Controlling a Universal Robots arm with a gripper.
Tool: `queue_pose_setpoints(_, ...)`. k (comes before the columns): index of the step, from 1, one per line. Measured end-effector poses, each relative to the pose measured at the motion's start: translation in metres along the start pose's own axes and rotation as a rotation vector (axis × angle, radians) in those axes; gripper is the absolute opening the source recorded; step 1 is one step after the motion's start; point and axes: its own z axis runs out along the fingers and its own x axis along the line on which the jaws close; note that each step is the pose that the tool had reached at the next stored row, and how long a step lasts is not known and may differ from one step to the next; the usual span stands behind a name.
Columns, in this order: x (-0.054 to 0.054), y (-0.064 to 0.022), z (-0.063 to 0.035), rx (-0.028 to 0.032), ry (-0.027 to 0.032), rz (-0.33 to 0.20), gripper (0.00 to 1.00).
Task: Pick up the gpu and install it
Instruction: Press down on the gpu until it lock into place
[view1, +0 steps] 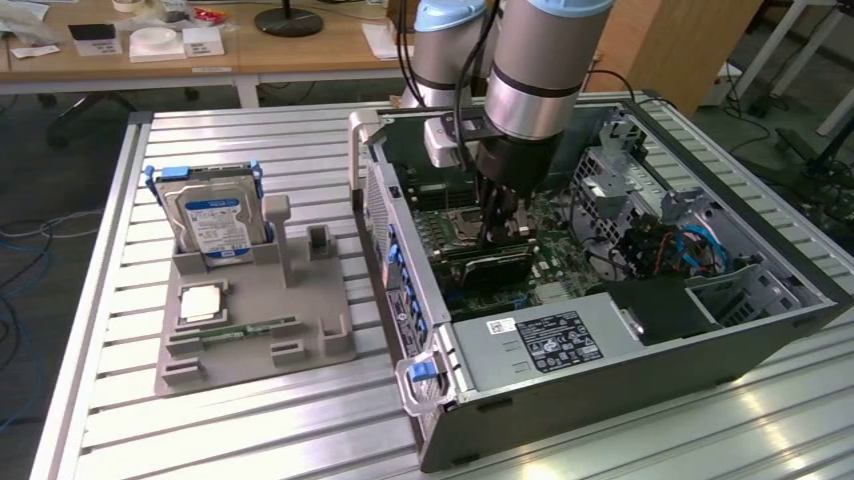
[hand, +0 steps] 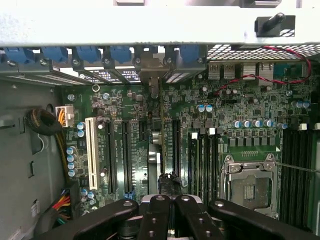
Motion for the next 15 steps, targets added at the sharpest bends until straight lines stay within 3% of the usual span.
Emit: queue_pose_setpoints(15, 0.0007, 0.0001, 0.0026, 0.0, -0.0001, 0.0, 0.11)
